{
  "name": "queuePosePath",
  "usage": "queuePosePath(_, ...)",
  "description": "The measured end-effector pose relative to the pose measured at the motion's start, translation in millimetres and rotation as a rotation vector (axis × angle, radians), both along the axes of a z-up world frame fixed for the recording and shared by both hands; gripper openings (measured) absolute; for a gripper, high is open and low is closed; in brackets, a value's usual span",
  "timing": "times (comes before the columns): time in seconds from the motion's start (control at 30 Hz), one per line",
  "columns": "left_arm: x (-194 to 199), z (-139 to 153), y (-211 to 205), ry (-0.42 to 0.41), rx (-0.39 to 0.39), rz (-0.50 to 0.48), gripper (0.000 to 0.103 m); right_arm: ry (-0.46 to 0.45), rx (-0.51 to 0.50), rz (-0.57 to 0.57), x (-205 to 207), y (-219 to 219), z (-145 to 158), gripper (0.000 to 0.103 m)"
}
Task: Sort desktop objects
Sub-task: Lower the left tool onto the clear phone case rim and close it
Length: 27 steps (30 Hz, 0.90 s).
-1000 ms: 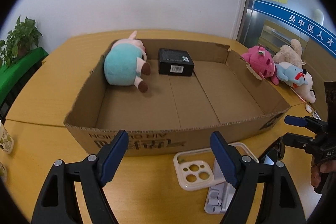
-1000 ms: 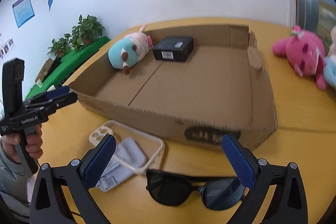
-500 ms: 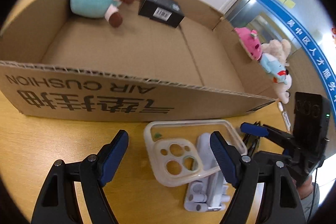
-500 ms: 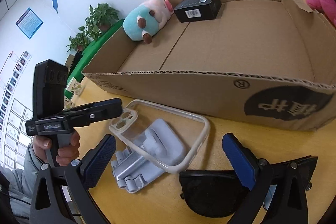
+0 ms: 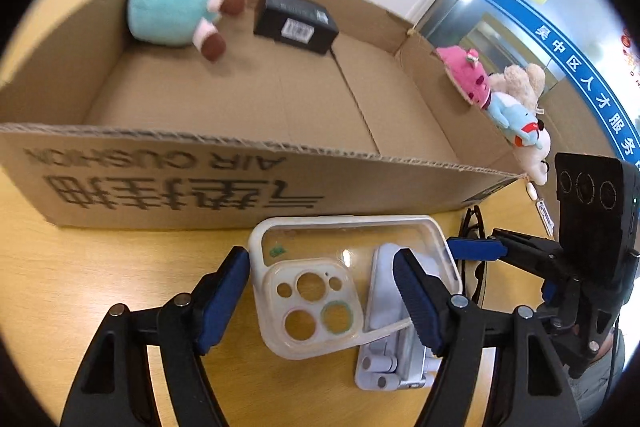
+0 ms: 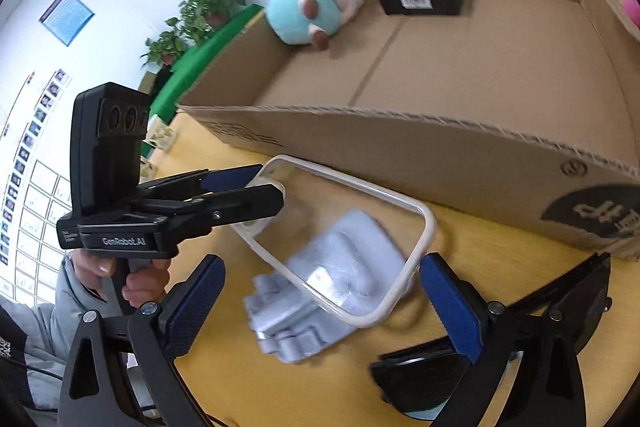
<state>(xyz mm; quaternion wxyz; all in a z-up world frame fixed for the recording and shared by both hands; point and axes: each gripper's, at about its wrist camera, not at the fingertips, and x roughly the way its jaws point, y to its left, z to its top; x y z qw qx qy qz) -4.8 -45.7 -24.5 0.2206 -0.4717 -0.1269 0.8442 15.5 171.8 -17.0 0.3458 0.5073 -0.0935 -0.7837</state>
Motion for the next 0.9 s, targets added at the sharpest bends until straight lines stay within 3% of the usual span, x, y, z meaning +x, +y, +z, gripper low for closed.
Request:
queuePosePath(0.27,35.9,50.1,-41.9,0.219,-0.033,0.051,0.073,0.128,-0.114,0.049,10.9,-34.1,30.9,0.100)
queuePosePath(0.4,57.7,57.7,-72.6,0.275,-0.067,0.096,0.073,0.204,-0.168,0.138,25.1,-68.5,42.9,0.097)
queuePosePath(0.47,65.5,52.5,-87.9,0.251,-0.038,0.089,0.073,0.208,-0.180,0.218,33.7,-89.9,42.5,0.095)
queuePosePath(0.53,72.1,44.5,-97.9,0.224,-0.047,0.112,0.073,0.210,-0.111,0.262,40.2,-109.6,34.1,0.095)
queuePosePath(0.63,80.0,29.6,-113.1,0.174,-0.073,0.167,0.073,0.146,-0.060,0.235,35.2,-118.9,14.9,0.094)
queuePosePath(0.77,80.4,14.1,-134.5,0.115,-0.079,0.271,0.073,0.105,0.030,0.137,19.7,-115.4,1.0,0.080)
queuePosePath(0.83,76.0,6.4,-139.2,0.085,-0.087,0.304,0.073,0.098,0.085,0.111,12.6,-115.9,-2.6,0.068)
queuePosePath(0.9,65.6,-2.9,-144.3,0.041,-0.066,0.326,0.070,0.103,0.150,0.104,6.8,-118.1,-7.1,0.049)
